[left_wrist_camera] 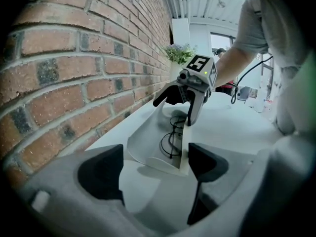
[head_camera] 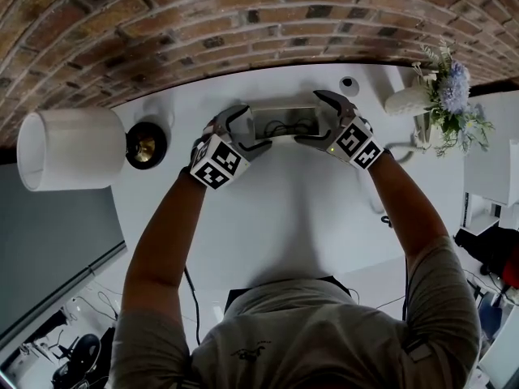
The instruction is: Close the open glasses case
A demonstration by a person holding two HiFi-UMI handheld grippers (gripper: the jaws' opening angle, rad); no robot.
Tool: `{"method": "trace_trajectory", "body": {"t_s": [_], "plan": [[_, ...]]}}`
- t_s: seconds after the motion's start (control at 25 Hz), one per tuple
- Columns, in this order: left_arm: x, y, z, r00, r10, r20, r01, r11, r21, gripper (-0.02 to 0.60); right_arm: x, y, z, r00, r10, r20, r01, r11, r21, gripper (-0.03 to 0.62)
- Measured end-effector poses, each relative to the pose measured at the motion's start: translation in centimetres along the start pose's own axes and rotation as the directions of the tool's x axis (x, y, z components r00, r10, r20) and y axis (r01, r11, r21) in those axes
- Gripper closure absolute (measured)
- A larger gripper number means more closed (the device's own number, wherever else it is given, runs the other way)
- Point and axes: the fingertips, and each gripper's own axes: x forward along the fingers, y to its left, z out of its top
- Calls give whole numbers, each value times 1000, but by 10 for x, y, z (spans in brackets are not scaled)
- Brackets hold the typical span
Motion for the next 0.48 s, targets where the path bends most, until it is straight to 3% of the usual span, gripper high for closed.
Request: {"method": "trace_trajectory", "body": {"t_s": [0.48], "plan": [[4,-5,3,998,-44,-44,48,994,100,172,-1,9,0,1000,12,4,-12,1000,-27,143]]}}
